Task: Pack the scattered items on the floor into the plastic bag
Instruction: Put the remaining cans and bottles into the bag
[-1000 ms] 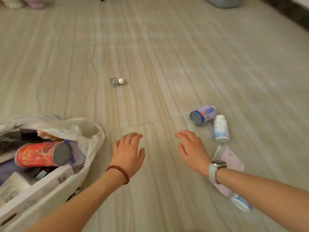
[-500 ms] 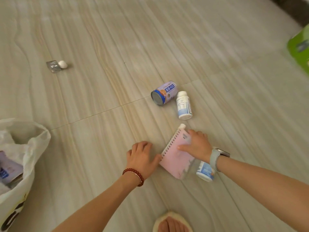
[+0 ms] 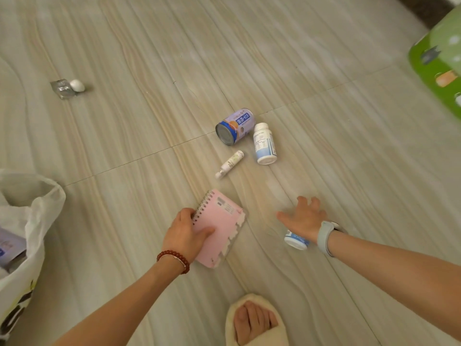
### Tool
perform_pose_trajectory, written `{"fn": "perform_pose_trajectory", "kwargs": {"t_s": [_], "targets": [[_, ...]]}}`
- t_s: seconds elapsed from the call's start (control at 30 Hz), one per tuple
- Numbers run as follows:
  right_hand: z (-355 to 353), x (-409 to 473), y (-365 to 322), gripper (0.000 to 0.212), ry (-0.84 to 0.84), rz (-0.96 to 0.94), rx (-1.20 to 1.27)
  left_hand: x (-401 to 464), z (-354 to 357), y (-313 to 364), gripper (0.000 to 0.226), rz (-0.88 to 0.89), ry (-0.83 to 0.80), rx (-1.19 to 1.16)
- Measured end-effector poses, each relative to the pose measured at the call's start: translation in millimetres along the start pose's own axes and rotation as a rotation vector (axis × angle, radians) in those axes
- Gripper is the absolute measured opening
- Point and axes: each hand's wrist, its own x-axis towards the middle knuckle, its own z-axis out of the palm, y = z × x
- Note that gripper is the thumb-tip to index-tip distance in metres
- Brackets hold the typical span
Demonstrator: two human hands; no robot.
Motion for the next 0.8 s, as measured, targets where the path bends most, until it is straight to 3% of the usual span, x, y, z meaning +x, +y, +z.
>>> {"fn": "perform_pose_trajectory", "kwargs": {"t_s": [0.07,0.13,0.27,0.43,0.6,0.8], "targets": [[8.2,-4.4,4.4,0.059,-0.023,0.061,0.059,-2.2,0.0,3.6,0.049,0.003,-0.012,-0.041],[15.0,-9.8,-1.0,0.059,0.032,0.005,0.124,-4.6,-1.5,5.9,0.043,0.025,-0.02,-0.084],[22.8,-28.1,-39.3,0.071,0.068,-0.31,0.324,-11.0,-21.4,3.6,0.034,0.108,0.046,-0.075],[21.1,-71.1,-113.2,0.083,-0.116,-0.581,0.488,-29.0,-96.0,-12.2,0.022,0.16,0.178,-0.042],[18.2,-116.9,-181.1,0.073,-0.311,-0.71,0.436,-81.6,-192.1,-55.6,0.046,0.057,0.364,-0.007],[29.1,-180.4,-260.8,0.071,-0.417,-1.01,0.333,-152.8,-267.3,-115.9,0.028,-0.182,0.728,-0.061]]}}
